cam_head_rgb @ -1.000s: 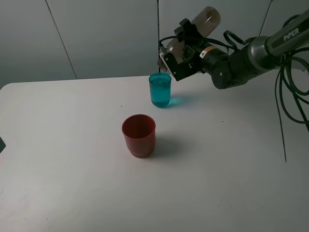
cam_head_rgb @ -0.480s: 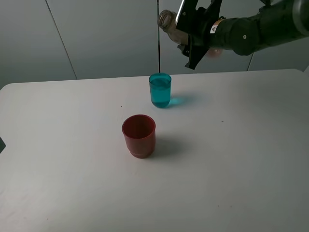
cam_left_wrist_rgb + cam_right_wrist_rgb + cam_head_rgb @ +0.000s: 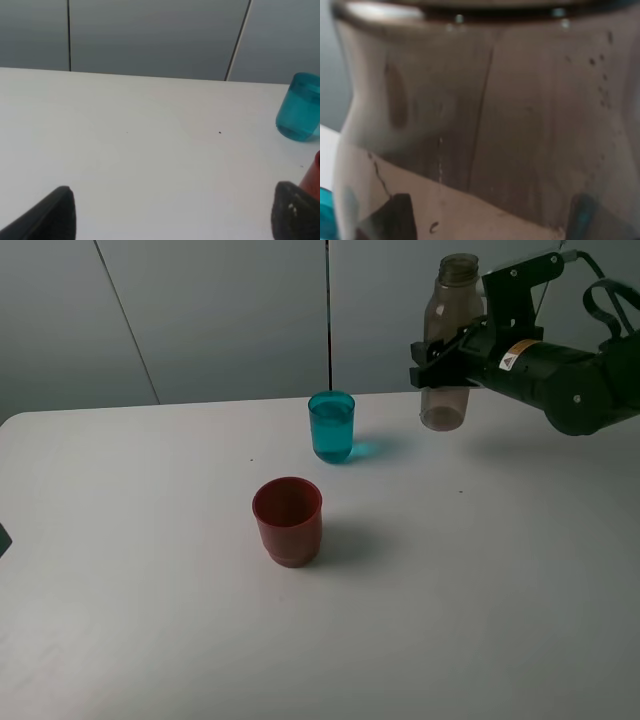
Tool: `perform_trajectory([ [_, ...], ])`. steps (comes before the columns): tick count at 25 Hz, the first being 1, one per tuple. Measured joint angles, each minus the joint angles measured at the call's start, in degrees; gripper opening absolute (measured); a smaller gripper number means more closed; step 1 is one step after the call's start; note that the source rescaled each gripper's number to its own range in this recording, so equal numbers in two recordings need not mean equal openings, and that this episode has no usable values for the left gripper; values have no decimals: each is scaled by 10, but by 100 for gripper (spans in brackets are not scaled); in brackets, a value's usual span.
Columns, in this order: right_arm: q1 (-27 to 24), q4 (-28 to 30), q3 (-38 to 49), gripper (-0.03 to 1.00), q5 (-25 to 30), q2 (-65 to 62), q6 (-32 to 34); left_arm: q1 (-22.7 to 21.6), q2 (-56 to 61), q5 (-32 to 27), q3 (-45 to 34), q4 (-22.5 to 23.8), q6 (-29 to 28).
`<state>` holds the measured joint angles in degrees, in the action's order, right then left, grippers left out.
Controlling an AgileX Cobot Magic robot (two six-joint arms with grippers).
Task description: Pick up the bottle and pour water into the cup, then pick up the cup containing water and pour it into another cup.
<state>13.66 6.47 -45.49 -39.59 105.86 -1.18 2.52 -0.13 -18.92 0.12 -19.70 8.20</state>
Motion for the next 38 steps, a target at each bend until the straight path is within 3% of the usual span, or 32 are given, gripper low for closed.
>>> perform_trajectory([
  [4,-26,-55,42,0,-20,0,-22,0,0,0,0,0,0],
  [16,-91,-65,56,0,-23,0,-31,0,0,0,0,0,0],
  [24,-103,-41,57,0,-38,20,-15,0,0,0,0,0,0],
  [38,-103,76,57,0,-68,47,37,0,0,0,0,0,0],
])
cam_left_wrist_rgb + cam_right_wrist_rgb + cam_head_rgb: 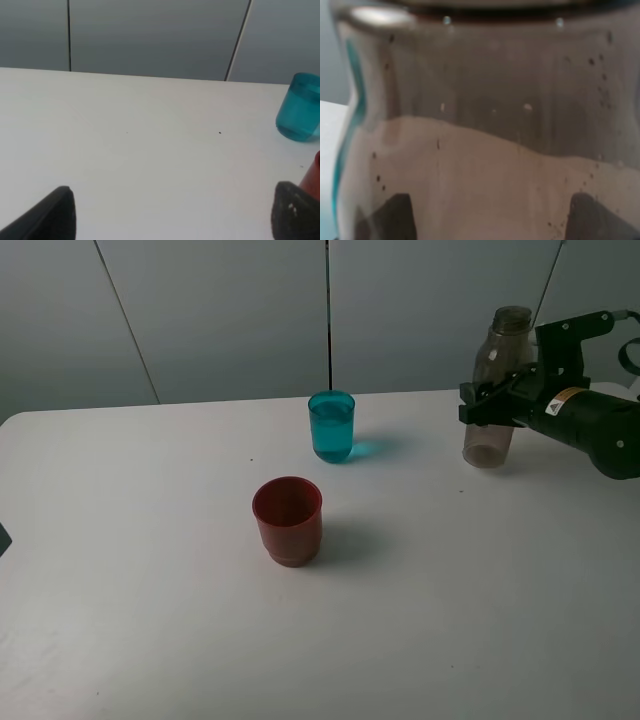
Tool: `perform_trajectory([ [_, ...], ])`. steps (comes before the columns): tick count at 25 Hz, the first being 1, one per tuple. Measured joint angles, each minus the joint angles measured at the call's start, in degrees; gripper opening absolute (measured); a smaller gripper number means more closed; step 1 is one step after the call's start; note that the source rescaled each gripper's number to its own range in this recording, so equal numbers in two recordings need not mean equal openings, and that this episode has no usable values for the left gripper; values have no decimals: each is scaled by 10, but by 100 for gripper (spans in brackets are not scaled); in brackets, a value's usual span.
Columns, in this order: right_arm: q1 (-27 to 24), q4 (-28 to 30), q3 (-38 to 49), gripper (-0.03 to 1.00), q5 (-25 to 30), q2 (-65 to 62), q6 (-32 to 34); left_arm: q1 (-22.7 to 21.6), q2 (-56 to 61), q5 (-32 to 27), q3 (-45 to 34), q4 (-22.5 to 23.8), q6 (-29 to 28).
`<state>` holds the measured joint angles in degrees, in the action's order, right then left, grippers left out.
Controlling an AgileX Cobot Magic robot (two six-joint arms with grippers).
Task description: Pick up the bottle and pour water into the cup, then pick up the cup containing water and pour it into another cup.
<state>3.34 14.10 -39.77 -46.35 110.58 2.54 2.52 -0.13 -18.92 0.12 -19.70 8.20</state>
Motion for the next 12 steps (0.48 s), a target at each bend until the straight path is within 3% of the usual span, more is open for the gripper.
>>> perform_trajectory([
  [7,0,19,0,3,7,15,16,0,0,0,0,0,0],
  [8,0,23,0,13,10,16,20,0,0,0,0,0,0],
  [12,0,31,0,84,12,17,24,0,0,0,0,0,0],
])
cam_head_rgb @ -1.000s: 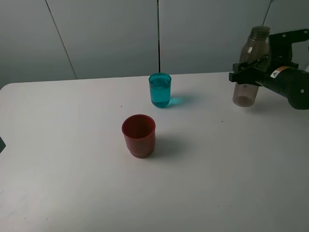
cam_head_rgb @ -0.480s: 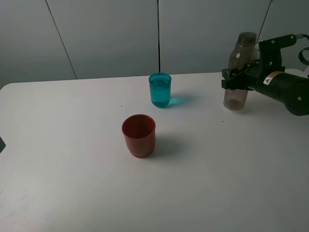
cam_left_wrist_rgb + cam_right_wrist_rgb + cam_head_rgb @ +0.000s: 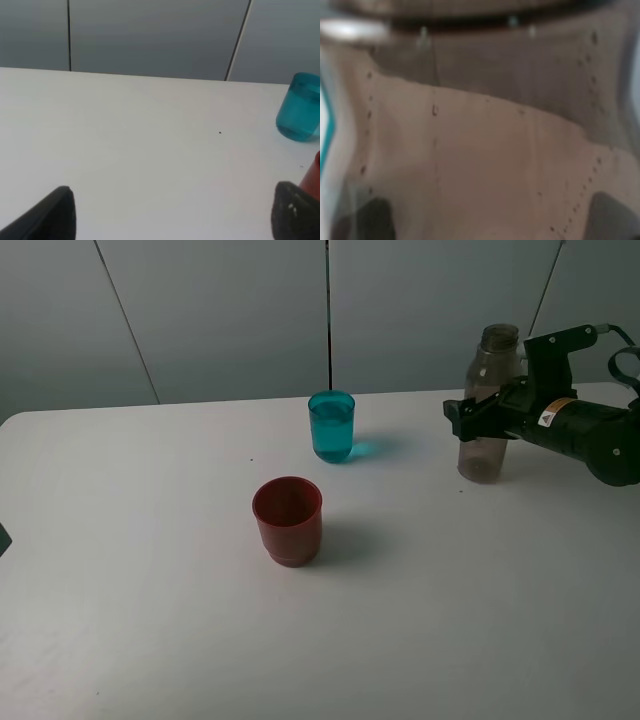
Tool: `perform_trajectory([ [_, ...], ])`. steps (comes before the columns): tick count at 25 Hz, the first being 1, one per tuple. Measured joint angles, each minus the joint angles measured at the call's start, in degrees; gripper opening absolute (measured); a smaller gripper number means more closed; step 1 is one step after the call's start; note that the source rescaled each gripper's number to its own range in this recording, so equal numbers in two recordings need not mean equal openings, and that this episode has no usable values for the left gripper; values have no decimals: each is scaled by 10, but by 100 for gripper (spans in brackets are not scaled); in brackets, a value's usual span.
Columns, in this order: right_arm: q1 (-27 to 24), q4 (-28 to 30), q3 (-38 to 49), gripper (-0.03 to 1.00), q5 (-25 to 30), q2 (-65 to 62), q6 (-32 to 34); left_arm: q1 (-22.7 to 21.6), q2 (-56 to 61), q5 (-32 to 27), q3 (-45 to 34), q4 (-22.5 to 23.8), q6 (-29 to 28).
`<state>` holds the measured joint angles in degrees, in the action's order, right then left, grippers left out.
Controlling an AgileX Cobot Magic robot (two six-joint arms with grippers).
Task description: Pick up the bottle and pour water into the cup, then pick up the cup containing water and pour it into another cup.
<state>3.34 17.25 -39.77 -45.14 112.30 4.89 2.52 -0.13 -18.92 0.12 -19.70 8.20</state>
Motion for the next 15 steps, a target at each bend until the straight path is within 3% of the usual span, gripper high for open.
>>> perform_trajectory([
  [1,0,1,0,92,0,0,1,0,0,0,0,0,0],
  [3,0,1,0,97,0,0,2,0,0,0,0,0,0],
  [15,0,7,1,98,36,-108,3,0,0,0,0,0,0],
])
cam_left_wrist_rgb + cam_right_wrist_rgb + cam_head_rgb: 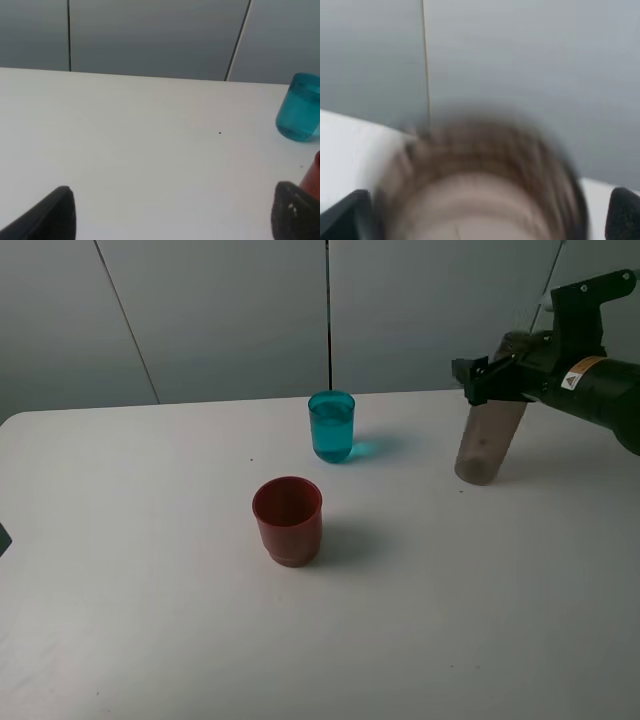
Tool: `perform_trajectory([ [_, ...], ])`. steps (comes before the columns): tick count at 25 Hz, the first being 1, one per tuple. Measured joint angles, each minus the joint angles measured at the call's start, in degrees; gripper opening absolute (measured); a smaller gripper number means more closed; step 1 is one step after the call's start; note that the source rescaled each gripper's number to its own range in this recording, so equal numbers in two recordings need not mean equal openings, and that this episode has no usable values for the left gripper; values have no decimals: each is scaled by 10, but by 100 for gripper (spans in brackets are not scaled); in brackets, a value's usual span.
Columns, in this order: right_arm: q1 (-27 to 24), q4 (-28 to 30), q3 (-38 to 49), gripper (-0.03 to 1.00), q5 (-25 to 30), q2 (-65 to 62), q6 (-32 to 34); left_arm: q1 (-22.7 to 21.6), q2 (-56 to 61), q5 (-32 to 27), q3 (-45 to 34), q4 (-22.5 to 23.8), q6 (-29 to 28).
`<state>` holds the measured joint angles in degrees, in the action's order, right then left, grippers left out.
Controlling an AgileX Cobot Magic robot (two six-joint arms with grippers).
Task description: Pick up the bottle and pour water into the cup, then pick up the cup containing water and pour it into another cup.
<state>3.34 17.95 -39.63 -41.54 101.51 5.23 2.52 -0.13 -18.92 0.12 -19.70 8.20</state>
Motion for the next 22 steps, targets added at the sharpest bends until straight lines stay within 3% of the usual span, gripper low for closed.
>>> perform_trajectory([
  [5,0,13,0,98,32,-92,2,0,0,0,0,0,0],
  [7,0,42,0,98,46,-129,30,0,0,0,0,0,0],
  [13,25,236,0,98,52,-193,229,0,0,0,0,0,0],
  [15,51,274,0,98,47,-191,262,0,0,0,0,0,0],
  [19,111,273,0,98,29,-160,256,0,0,0,0,0,0],
  [22,147,232,0,98,25,-116,212,0,0,0,0,0,0],
])
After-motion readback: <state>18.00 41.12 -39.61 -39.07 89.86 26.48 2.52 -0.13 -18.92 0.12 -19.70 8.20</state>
